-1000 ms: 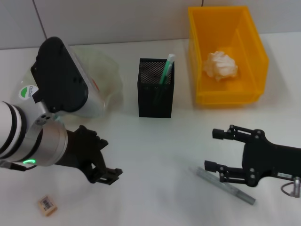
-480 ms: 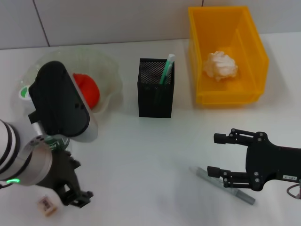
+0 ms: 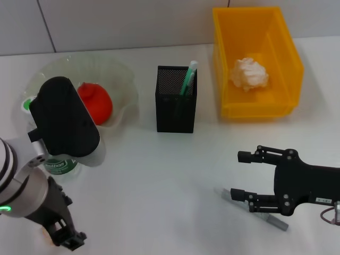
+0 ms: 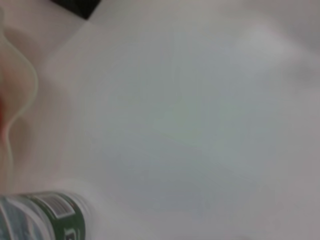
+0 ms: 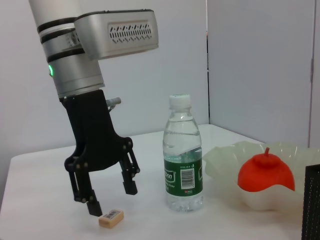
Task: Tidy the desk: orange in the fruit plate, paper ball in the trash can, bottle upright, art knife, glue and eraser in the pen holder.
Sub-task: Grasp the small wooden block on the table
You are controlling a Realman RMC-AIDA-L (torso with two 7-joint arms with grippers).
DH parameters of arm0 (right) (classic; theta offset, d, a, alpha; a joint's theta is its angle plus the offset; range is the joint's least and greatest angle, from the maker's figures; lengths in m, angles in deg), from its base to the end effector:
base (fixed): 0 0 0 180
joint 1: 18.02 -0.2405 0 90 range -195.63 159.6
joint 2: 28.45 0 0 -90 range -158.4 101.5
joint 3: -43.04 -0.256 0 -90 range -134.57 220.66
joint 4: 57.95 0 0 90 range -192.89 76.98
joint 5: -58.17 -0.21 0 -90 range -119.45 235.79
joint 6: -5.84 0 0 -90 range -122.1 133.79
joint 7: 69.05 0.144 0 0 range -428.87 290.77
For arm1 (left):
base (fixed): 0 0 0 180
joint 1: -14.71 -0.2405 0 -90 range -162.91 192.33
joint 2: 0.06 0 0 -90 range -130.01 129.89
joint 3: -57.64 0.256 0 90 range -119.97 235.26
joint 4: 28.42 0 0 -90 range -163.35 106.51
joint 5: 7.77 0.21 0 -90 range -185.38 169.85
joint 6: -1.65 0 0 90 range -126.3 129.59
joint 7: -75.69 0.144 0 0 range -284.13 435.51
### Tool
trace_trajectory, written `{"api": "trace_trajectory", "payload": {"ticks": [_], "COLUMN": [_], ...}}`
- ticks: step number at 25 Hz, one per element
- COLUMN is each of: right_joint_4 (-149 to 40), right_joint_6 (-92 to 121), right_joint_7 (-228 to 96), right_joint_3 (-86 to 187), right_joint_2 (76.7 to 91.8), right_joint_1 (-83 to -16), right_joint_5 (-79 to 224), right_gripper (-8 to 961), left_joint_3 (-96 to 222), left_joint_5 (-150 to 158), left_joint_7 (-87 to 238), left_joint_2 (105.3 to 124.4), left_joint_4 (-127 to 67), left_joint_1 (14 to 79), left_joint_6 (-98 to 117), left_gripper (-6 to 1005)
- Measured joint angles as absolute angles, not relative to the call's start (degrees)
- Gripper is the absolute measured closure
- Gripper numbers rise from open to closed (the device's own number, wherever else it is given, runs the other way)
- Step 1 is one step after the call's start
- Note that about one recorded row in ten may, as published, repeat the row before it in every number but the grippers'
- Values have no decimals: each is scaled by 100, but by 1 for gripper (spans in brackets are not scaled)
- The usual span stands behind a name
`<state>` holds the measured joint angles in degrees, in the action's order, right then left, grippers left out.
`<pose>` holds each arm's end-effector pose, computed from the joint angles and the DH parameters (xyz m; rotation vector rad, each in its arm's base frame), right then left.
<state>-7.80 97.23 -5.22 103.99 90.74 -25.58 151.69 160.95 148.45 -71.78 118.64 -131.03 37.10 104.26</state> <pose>0.2903 0.2437 0.0029 -2.6810 0.3150 0.7579 -0.1626 0.2658 -0.0132 -2.6966 -0.4738 0.9035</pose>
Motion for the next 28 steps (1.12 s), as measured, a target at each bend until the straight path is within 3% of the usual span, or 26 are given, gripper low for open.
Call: {"api": "trace_trajectory", "payload": {"ticks": [9, 28], "right_joint_4": [-904, -1022], "right_joint_6": [9692, 9673], "right_joint_7": [-614, -621], "right_joint_3": [10404, 10404], "right_joint_2": [9073, 9073], "right_joint_1": [-2642, -2787], "right_joint_5": [15219, 15219], "right_gripper": [187, 186], "left_joint_3": [16084, 16054], "left_joint_5": [14968, 15193], "left_joint_7": [-7293, -7214], "left_joint_2": [11868, 11852], "left_joint_4": [-12585, -12012], "left_joint_1": [4208, 4232], "left_joint_6": [10764, 10387], "left_gripper": [285, 287]}}
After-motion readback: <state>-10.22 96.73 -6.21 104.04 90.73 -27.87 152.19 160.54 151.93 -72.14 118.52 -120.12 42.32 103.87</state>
